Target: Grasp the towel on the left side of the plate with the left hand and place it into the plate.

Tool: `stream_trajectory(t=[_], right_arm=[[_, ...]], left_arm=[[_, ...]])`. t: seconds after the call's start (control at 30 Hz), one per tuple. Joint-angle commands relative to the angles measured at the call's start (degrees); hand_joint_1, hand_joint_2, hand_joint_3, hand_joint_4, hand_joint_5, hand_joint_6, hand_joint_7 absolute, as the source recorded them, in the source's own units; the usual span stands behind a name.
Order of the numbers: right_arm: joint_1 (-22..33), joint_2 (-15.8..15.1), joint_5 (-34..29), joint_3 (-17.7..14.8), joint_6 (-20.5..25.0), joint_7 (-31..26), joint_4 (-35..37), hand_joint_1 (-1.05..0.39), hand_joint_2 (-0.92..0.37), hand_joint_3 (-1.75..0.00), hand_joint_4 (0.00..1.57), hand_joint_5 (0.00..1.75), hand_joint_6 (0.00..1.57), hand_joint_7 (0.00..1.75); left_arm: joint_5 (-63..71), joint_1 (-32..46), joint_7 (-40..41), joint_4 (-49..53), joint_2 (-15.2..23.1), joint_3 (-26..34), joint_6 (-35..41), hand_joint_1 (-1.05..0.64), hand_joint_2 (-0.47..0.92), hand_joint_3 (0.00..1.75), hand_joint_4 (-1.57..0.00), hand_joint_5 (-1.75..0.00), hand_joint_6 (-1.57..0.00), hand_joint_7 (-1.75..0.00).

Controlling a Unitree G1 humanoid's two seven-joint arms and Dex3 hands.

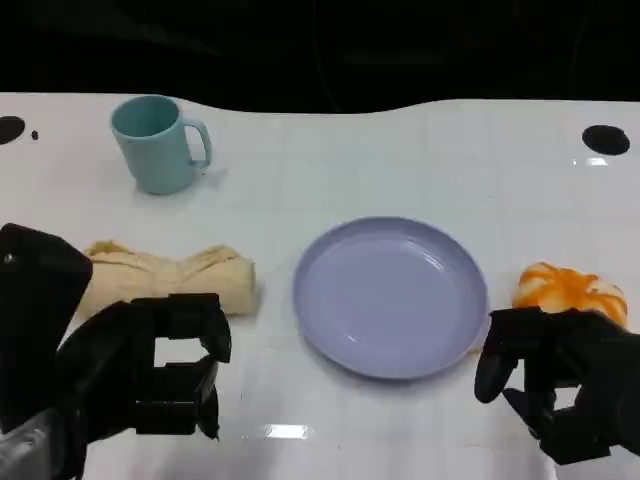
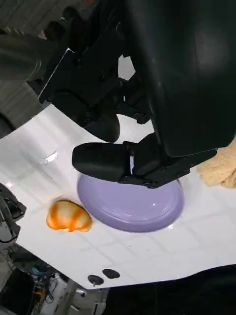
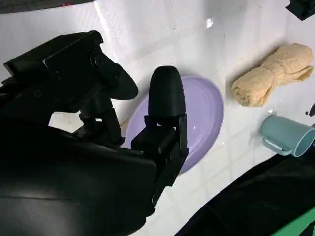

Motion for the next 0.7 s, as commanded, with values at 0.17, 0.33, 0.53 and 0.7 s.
stream_trajectory(t=[0.17,0.33,0.53,0.7], right_arm=[[-0.4,-0.2,-0.1,0.1,-0.1,-0.3,-0.1,0.0,-0.55,-1.11,0.74,1.75,0.71,1.43],[-0.5,0.0,-0.1,0.2,0.1,-0.3,0.1,0.01,-0.55,-1.11,0.75,1.75,0.71,1.42],[-0.6,0.1,-0.1,0.4,0.0,-0.3,0.0,0.01,-0.55,-1.11,0.75,1.75,0.71,1.42],[-0.4,0.5,0.1,0.5,0.6,-0.5,-0.7,0.02,-0.55,-1.11,0.75,1.75,0.71,1.42]], left_arm=[[0.6,0.1,0.1,-0.2,1.0,0.4,-0.2,-0.03,0.45,1.43,-0.87,-1.75,-0.8,-1.6],[0.6,0.8,0.6,-0.1,-0.2,1.2,-2.3,-0.05,0.55,1.27,-0.78,-1.75,-0.76,-1.52],[4.4,1.1,1.5,-0.1,0.0,0.5,-8.7,-0.08,0.57,1.1,-0.65,-1.46,-0.65,-1.07],[13.0,1.7,0.3,1.7,2.9,-2.7,-20.5,-0.17,0.71,0.74,-0.53,-1.04,-0.63,-0.47]])
